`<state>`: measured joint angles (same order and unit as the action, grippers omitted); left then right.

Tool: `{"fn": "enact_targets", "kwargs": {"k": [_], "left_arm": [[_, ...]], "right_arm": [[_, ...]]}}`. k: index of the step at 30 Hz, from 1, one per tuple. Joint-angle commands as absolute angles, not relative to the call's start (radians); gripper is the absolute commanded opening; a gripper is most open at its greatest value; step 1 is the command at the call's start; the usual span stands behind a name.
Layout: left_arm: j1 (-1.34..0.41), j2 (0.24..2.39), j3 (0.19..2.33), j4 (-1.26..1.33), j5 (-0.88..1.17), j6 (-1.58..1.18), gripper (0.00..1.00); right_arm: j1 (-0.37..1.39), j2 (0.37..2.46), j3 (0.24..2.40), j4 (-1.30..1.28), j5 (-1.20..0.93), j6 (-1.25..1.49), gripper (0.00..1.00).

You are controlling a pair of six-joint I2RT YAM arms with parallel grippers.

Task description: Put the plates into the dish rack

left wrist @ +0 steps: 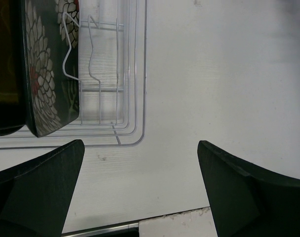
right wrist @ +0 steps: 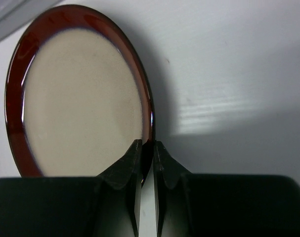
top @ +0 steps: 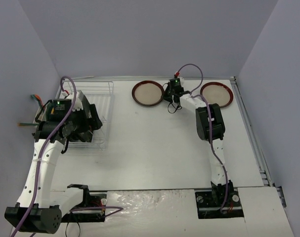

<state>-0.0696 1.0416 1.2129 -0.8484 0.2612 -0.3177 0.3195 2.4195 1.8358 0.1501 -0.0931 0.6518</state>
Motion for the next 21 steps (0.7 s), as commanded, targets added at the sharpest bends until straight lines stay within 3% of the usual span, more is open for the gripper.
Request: {"fn": "enact_targets", "kwargs": {"k": [1,10,18,21], "left_arm": [[-0.064,1.054,1.241,-0.757,0.313,-0.359,0.97],[-0.087,1.09,1.241,-0.682,0.39,-0.447,0.97],[-0.204,1.133,1.239,-0.61,0.392,-0.502,0.97],[-0.248,1.146,1.228,-0.569,0.383,-0.528,0.97]], "right_arm": [[0.305,2.234,1.68,0.087,-0.037,0.563,0.0],[0.304,1.789,0.983,0.176,-0.114,0.561,0.0],[0.299,1.499,0.743,0.137,-0.1,0.555,0.0],[0.292,1.467,0.715,0.132,-0.129,0.544,0.12]]}}
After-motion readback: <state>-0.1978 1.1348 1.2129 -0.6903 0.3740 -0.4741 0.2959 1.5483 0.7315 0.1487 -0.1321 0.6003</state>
